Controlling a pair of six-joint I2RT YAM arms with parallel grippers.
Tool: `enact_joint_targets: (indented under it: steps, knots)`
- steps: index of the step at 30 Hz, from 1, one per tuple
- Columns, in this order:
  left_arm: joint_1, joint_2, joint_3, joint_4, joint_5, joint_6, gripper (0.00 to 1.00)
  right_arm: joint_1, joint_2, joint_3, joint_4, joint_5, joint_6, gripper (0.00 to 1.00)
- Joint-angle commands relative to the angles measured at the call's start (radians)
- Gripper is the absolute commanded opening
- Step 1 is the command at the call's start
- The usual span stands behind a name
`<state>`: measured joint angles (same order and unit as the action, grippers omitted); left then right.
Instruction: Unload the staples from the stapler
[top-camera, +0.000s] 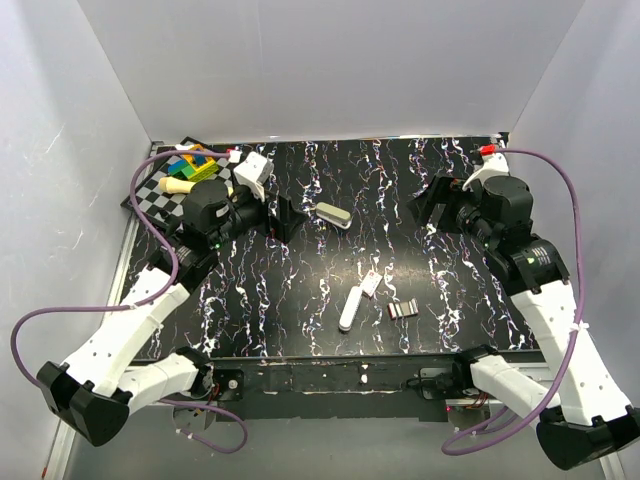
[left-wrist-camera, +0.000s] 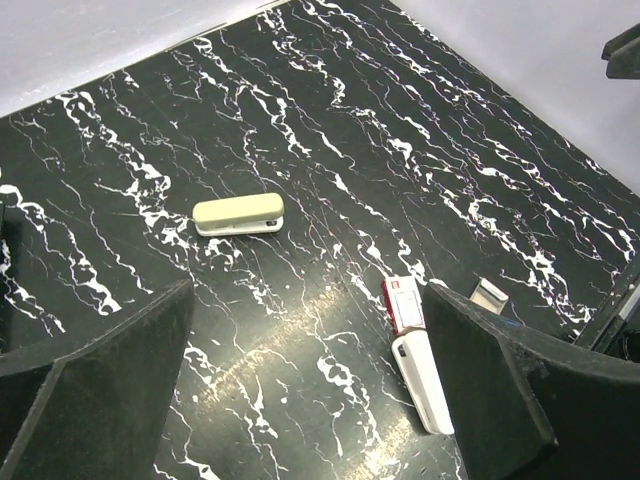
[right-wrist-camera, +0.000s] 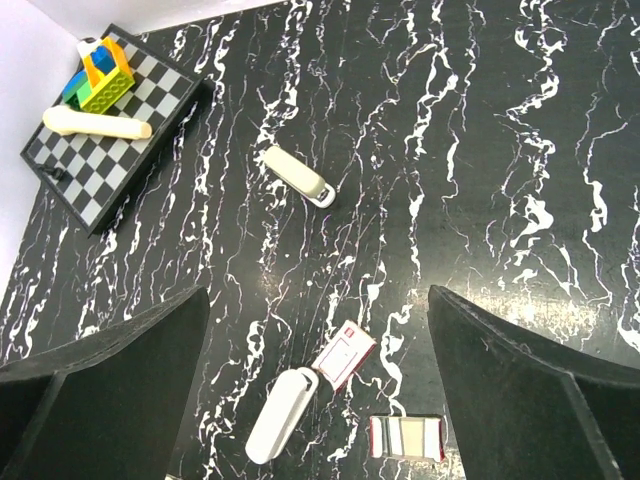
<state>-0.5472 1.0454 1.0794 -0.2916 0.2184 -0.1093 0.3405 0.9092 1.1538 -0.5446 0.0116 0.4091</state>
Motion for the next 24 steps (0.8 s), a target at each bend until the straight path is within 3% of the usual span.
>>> enact_joint_targets:
  steps: [1,7,16,24]
  knots:
    - [0.0,-0.056,-0.025,0.026,-0.017,-0.015,0.98,-0.003,-0.013,0.009,0.038,0.063,0.016,0.98]
    - [0.0,-0.074,-0.038,0.031,-0.066,-0.015,0.98,-0.003,-0.076,-0.026,0.029,0.171,-0.035,0.98]
    - [-0.002,-0.062,-0.039,0.025,-0.091,0.003,0.98,-0.001,0.026,0.132,-0.164,0.01,-0.092,0.88]
    - [-0.007,0.001,-0.012,-0.024,-0.045,0.022,0.98,0.075,0.086,0.158,-0.248,0.06,-0.124,0.87]
